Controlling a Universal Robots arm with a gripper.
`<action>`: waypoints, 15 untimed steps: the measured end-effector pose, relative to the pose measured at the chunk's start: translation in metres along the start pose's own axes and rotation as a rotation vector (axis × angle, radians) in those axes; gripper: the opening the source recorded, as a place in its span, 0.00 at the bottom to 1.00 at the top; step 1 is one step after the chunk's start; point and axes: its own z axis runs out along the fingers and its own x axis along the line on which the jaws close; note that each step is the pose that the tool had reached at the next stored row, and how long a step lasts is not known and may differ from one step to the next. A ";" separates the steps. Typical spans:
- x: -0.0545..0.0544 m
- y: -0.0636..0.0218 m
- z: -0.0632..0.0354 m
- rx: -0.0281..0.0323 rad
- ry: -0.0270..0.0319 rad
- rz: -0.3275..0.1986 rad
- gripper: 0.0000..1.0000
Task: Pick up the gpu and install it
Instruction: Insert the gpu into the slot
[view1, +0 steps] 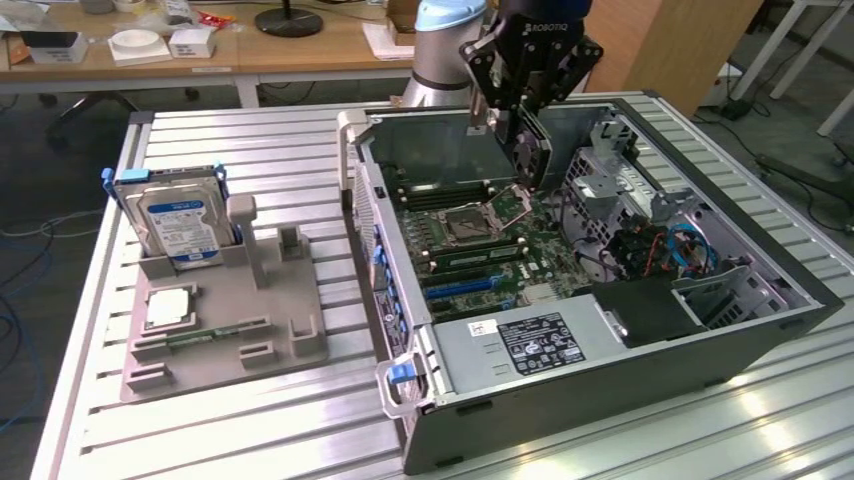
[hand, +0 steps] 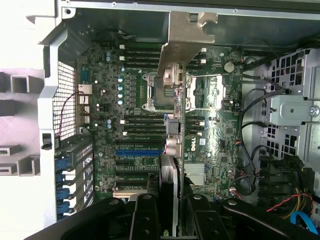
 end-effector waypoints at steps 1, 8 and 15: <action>0.000 0.0000 0.0000 -0.0003 -0.0001 -0.003 0.27; 0.000 0.0000 0.0000 -0.0051 -0.0015 -0.094 0.27; 0.000 0.0000 0.0000 -0.0091 -0.0028 -0.174 0.27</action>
